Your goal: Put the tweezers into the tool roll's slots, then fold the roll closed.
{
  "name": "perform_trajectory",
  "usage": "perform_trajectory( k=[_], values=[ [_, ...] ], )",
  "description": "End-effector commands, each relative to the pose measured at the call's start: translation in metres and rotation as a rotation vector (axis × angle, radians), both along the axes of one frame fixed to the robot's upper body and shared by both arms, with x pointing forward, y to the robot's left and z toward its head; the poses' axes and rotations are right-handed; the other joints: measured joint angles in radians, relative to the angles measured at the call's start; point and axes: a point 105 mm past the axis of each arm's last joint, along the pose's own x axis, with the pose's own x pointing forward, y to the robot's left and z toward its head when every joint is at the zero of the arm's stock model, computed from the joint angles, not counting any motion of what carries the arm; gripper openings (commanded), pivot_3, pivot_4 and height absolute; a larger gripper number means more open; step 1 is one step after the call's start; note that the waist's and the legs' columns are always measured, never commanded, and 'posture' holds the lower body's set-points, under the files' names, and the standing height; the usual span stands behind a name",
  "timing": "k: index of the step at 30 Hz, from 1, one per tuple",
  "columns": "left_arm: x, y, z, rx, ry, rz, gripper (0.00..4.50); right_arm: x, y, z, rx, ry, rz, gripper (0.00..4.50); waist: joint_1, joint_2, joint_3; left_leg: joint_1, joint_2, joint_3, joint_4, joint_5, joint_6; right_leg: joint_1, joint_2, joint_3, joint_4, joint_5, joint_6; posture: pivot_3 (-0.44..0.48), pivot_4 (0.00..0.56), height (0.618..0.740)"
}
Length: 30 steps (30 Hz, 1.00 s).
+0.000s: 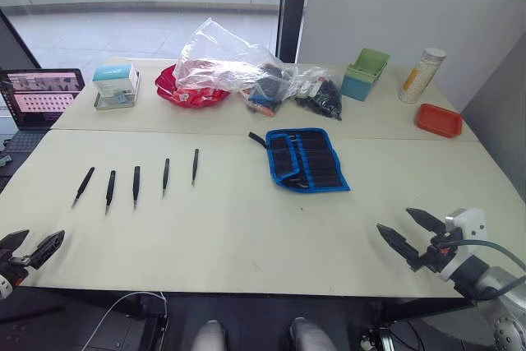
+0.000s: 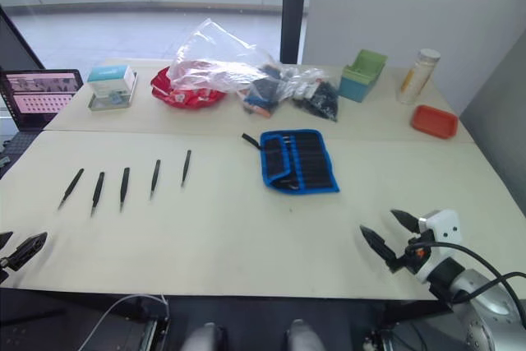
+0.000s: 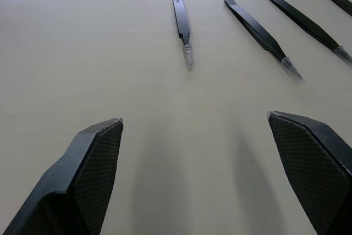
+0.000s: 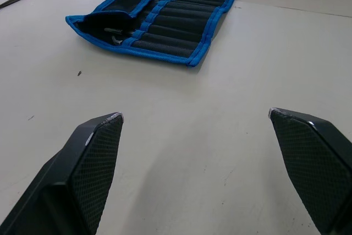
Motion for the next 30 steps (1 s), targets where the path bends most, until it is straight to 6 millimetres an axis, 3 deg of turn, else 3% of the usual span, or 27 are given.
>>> perform_trajectory(
  k=[1,5,7,9,14,19,23,30],
  values=[
    [0.005,-0.007,0.019,0.045,-0.060,-0.040,4.44,0.003,0.015,0.018,0.037,-0.056,0.024,4.50,0.000,0.000,0.000,0.000,0.000,0.000,0.000,0.000,0.000,0.000,0.000,0.000,0.000,0.000,0.000,0.000,0.150,0.723],
    [0.019,-0.056,0.044,-0.001,-0.251,-0.198,4.44,0.017,0.054,0.036,0.161,-0.067,0.023,4.50,-0.001,0.000,0.000,0.000,0.000,0.000,0.001,0.000,0.000,0.000,0.000,0.000,0.001,0.000,0.000,0.000,0.150,0.723],
    [0.026,-0.099,0.051,-0.016,-0.276,-0.341,4.44,0.027,0.075,0.035,0.178,-0.038,0.003,4.50,-0.001,-0.001,-0.001,-0.001,0.001,0.000,0.001,0.000,-0.001,0.000,0.000,0.000,0.002,0.000,0.000,0.000,0.150,0.723],
    [0.028,-0.127,0.058,-0.049,-0.301,-0.422,4.44,0.036,0.086,0.037,0.208,-0.026,-0.037,4.50,0.001,-0.003,-0.002,-0.001,0.000,-0.001,0.001,0.000,-0.001,0.000,0.000,0.000,0.003,0.000,0.000,0.000,0.150,0.723],
    [0.024,-0.169,0.058,-0.107,-0.256,-0.583,4.44,0.054,0.124,0.038,0.319,0.030,-0.071,4.50,-0.005,-0.002,-0.003,-0.002,-0.001,-0.005,0.001,0.000,-0.001,-0.001,0.000,0.000,0.004,0.000,0.000,0.000,0.150,0.723],
    [0.015,-0.192,0.046,-0.112,-0.164,-0.690,4.44,0.070,0.150,0.030,0.341,0.076,-0.103,4.50,-0.012,-0.002,-0.003,-0.002,-0.001,-0.006,0.001,0.000,-0.001,-0.001,0.001,0.000,0.005,0.000,0.000,0.000,0.150,0.723],
    [0.009,-0.207,0.046,-0.102,-0.158,-0.767,4.44,0.081,0.184,0.030,0.366,0.101,-0.069,4.50,-0.014,-0.002,-0.003,-0.003,-0.001,-0.008,0.001,0.000,-0.001,-0.001,0.001,-0.001,0.004,0.000,-0.001,0.000,0.150,0.723],
    [0.007,-0.208,0.045,-0.091,-0.152,-0.785,4.44,0.105,0.195,0.029,0.436,0.150,-0.136,4.50,-0.018,-0.002,-0.002,-0.004,-0.002,-0.010,0.001,0.000,-0.001,-0.001,0.001,-0.003,0.004,0.001,-0.001,0.000,0.150,0.723]
  ],
)
